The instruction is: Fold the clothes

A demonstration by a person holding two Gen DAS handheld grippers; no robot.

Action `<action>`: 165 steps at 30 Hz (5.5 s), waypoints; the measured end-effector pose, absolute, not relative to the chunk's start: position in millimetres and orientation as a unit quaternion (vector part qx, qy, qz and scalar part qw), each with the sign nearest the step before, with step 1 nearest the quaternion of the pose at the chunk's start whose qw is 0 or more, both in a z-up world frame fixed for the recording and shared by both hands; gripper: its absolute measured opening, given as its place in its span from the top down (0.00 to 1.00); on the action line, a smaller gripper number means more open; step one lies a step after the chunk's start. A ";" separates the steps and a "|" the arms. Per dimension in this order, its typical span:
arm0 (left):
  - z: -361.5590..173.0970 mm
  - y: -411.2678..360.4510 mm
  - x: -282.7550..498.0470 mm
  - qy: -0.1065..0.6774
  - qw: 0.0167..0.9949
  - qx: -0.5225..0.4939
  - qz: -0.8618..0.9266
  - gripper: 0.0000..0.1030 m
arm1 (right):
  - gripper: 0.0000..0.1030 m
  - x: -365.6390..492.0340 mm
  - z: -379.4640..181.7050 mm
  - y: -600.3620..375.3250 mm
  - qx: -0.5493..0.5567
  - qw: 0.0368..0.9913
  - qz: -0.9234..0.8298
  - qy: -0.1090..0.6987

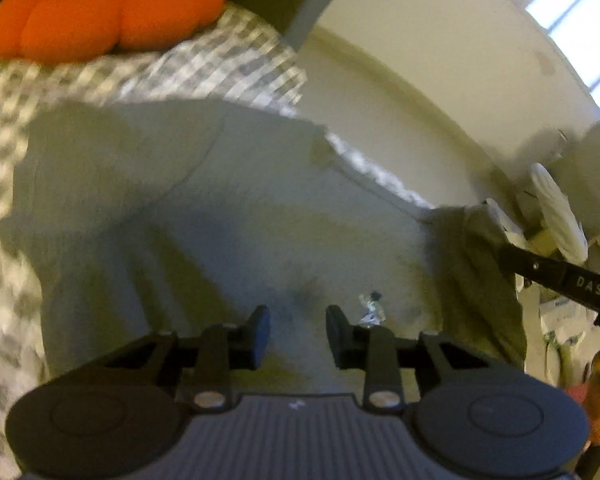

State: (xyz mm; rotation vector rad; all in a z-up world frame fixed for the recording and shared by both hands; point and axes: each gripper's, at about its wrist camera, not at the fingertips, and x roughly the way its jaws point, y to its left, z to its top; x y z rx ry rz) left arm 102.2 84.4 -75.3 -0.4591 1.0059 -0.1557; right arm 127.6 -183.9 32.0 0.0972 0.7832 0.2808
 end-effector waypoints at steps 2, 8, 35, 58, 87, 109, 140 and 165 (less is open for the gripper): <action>-79.8 87.6 103.5 0.483 0.840 -0.238 -0.068 0.70 | 0.96 134.3 29.6 -162.5 0.039 0.907 0.158 0.387; -79.8 92.0 102.0 0.484 0.835 -0.256 -0.061 0.62 | 0.94 149.0 21.9 -114.4 0.019 0.885 0.209 0.416; -79.3 86.0 106.4 0.496 0.824 -0.265 -0.063 0.43 | 0.94 130.8 -12.5 -176.2 0.077 0.875 0.113 0.465; -79.2 71.5 109.3 0.501 0.826 -0.244 -0.085 0.43 | 0.97 142.3 18.8 -285.2 -0.149 0.899 -0.167 0.377; -73.8 75.6 97.3 0.495 0.847 -0.191 -0.041 0.39 | 0.55 69.4 -0.3 -337.6 0.074 0.894 -0.118 0.425; -59.2 129.1 174.2 0.414 0.909 -0.015 -0.038 0.39 | 0.54 95.0 13.8 -273.5 0.075 0.918 0.015 0.389; -86.9 94.2 286.2 0.387 0.910 0.086 -0.121 0.45 | 0.48 233.9 -35.7 -273.4 0.074 0.926 0.071 0.364; -81.1 51.2 288.6 0.272 0.953 0.094 -0.089 0.97 | 0.93 218.4 -33.7 -257.4 -0.060 0.957 0.001 0.285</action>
